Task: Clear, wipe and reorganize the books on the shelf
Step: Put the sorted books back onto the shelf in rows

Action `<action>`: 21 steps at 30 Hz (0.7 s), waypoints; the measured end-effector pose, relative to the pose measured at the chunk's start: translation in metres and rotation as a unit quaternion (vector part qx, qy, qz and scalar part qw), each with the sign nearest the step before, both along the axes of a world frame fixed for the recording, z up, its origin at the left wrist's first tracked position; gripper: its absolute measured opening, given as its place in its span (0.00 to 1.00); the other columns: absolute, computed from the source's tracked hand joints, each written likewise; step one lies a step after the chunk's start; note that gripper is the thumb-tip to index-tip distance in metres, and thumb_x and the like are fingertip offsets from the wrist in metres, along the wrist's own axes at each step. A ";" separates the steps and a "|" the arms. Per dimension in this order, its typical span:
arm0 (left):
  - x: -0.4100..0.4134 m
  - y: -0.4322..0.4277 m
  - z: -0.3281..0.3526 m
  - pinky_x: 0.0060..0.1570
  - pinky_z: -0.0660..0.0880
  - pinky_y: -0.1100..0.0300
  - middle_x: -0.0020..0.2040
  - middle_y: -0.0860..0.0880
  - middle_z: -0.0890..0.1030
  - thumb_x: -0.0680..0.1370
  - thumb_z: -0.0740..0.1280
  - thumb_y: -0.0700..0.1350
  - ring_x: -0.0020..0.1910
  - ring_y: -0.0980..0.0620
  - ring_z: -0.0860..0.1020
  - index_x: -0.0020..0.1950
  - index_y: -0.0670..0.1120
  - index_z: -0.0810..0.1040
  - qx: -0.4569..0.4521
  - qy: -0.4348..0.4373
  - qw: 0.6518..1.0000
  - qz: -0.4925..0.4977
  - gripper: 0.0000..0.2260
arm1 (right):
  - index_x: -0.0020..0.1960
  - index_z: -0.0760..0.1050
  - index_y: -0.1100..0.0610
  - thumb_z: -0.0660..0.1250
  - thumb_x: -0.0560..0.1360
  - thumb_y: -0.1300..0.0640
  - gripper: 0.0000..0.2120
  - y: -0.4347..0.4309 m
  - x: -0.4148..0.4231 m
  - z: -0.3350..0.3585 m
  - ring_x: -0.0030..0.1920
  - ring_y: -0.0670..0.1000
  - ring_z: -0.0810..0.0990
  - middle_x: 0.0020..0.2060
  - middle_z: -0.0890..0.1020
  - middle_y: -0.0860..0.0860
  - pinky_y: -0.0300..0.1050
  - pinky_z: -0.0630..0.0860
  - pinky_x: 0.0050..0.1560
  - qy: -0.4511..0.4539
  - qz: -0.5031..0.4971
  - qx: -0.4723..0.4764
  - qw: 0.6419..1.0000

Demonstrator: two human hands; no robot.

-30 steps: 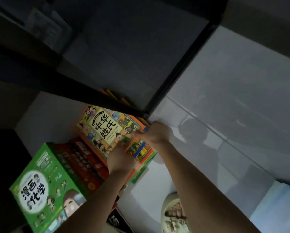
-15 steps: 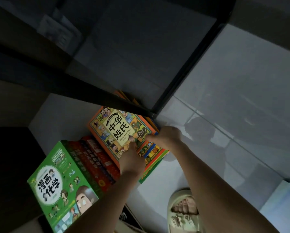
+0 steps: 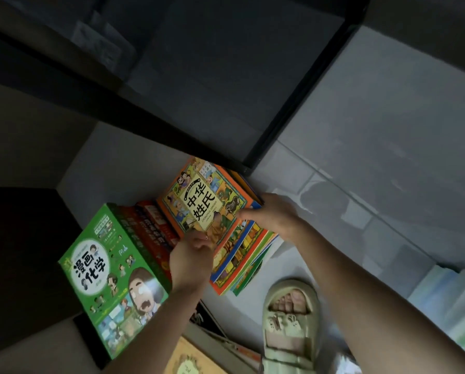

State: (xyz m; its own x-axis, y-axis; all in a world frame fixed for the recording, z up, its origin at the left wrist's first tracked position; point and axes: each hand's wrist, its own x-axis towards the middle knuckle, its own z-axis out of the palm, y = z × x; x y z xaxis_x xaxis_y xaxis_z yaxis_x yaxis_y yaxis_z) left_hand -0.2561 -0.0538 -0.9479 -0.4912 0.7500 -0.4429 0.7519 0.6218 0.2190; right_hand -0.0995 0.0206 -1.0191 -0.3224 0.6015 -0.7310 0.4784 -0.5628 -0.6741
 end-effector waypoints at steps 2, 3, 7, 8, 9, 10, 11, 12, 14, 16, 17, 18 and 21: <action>0.000 -0.028 0.003 0.29 0.68 0.63 0.32 0.49 0.76 0.75 0.61 0.35 0.34 0.46 0.77 0.34 0.44 0.72 -0.037 -0.007 0.997 0.066 0.10 | 0.45 0.79 0.52 0.73 0.67 0.42 0.16 -0.003 0.010 0.015 0.39 0.48 0.82 0.41 0.84 0.50 0.44 0.79 0.45 -0.014 0.013 -0.020 1.000; 0.004 -0.042 0.007 0.32 0.71 0.61 0.30 0.47 0.76 0.76 0.62 0.37 0.33 0.44 0.77 0.33 0.43 0.72 -0.074 -0.039 0.990 0.116 0.11 | 0.46 0.78 0.55 0.73 0.67 0.42 0.17 -0.005 0.015 0.024 0.39 0.48 0.81 0.41 0.83 0.51 0.41 0.77 0.40 -0.030 0.021 -0.026 0.999; 0.028 -0.079 0.024 0.33 0.71 0.57 0.31 0.44 0.74 0.76 0.64 0.61 0.29 0.48 0.72 0.38 0.41 0.72 -0.201 -0.212 0.864 0.410 0.23 | 0.37 0.69 0.54 0.74 0.68 0.47 0.16 -0.018 0.035 0.050 0.32 0.47 0.73 0.32 0.74 0.49 0.40 0.67 0.30 -0.073 0.014 -0.071 0.995; 0.029 -0.087 0.026 0.41 0.73 0.54 0.34 0.42 0.75 0.74 0.61 0.66 0.34 0.47 0.73 0.41 0.38 0.73 -0.221 -0.247 0.822 0.462 0.29 | 0.37 0.68 0.54 0.74 0.69 0.48 0.16 -0.023 0.040 0.055 0.31 0.47 0.73 0.32 0.74 0.49 0.39 0.67 0.30 -0.074 0.003 -0.093 0.993; 0.030 -0.097 0.027 0.51 0.72 0.51 0.39 0.40 0.77 0.71 0.61 0.70 0.40 0.45 0.75 0.45 0.35 0.75 -0.234 -0.293 0.778 0.505 0.35 | 0.38 0.70 0.55 0.73 0.69 0.49 0.14 -0.028 0.047 0.062 0.33 0.48 0.75 0.34 0.76 0.50 0.40 0.70 0.32 -0.074 -0.012 -0.119 0.990; 0.033 -0.106 0.030 0.60 0.68 0.49 0.46 0.37 0.80 0.67 0.62 0.72 0.47 0.43 0.77 0.50 0.33 0.77 -0.231 -0.357 0.730 0.536 0.41 | 0.41 0.73 0.57 0.73 0.70 0.50 0.13 -0.033 0.055 0.068 0.36 0.49 0.76 0.38 0.78 0.52 0.41 0.71 0.35 -0.072 -0.030 -0.148 0.986; 0.037 -0.113 0.034 0.67 0.65 0.48 0.54 0.35 0.80 0.64 0.63 0.73 0.55 0.40 0.77 0.56 0.33 0.78 -0.218 -0.414 0.681 0.564 0.44 | 0.44 0.73 0.59 0.73 0.70 0.51 0.13 -0.039 0.062 0.074 0.40 0.50 0.77 0.42 0.79 0.53 0.41 0.72 0.38 -0.067 -0.049 -0.177 0.981; 0.042 -0.117 0.039 0.69 0.63 0.46 0.61 0.33 0.77 0.64 0.63 0.73 0.61 0.37 0.75 0.60 0.34 0.79 -0.203 -0.465 0.627 0.591 0.45 | 0.46 0.74 0.59 0.72 0.71 0.53 0.12 -0.045 0.070 0.079 0.41 0.50 0.77 0.43 0.79 0.54 0.41 0.71 0.38 -0.060 -0.065 -0.199 0.976; 0.051 -0.118 0.044 0.67 0.65 0.42 0.63 0.31 0.75 0.68 0.57 0.73 0.59 0.31 0.76 0.59 0.35 0.80 -0.169 -0.530 0.564 0.610 0.43 | 0.44 0.74 0.59 0.71 0.73 0.55 0.09 -0.056 0.085 0.087 0.38 0.50 0.76 0.40 0.79 0.53 0.39 0.70 0.34 -0.049 -0.086 -0.219 0.971; 0.056 -0.113 0.044 0.67 0.65 0.43 0.61 0.33 0.77 0.70 0.54 0.73 0.56 0.33 0.78 0.56 0.36 0.82 -0.133 -0.552 0.577 0.587 0.42 | 0.42 0.74 0.59 0.71 0.73 0.55 0.09 -0.066 0.098 0.091 0.38 0.51 0.78 0.38 0.79 0.53 0.38 0.71 0.33 -0.054 -0.101 -0.224 0.968; 0.061 -0.111 0.044 0.66 0.66 0.43 0.60 0.34 0.78 0.71 0.56 0.72 0.56 0.34 0.79 0.57 0.38 0.82 -0.131 -0.545 0.596 0.575 0.40 | 0.42 0.75 0.59 0.72 0.73 0.55 0.09 -0.073 0.104 0.095 0.38 0.52 0.79 0.39 0.80 0.54 0.40 0.73 0.35 -0.063 -0.104 -0.224 0.967; 0.064 -0.107 0.043 0.62 0.70 0.44 0.57 0.35 0.80 0.71 0.61 0.69 0.54 0.36 0.80 0.56 0.39 0.82 -0.142 -0.524 0.624 0.563 0.35 | 0.42 0.75 0.60 0.72 0.72 0.55 0.09 -0.077 0.109 0.096 0.37 0.52 0.81 0.38 0.82 0.55 0.41 0.75 0.36 -0.066 -0.110 -0.224 0.966; 0.078 -0.098 0.045 0.45 0.79 0.48 0.46 0.38 0.84 0.70 0.72 0.55 0.39 0.41 0.84 0.51 0.40 0.80 -0.180 -0.452 0.703 0.518 0.20 | 0.44 0.77 0.60 0.71 0.73 0.55 0.09 -0.087 0.127 0.105 0.38 0.54 0.83 0.39 0.84 0.57 0.48 0.80 0.43 -0.069 -0.123 -0.232 0.962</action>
State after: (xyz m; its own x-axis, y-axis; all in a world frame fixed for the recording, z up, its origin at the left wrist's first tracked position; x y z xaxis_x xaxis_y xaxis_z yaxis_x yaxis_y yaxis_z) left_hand -0.1776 -0.1523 -0.9030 -0.0879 -0.0446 -0.9951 -0.4916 0.8708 0.0044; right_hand 0.0271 -0.0663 -0.9139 -0.0922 0.2464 -0.9648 0.3583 -0.8958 -0.2630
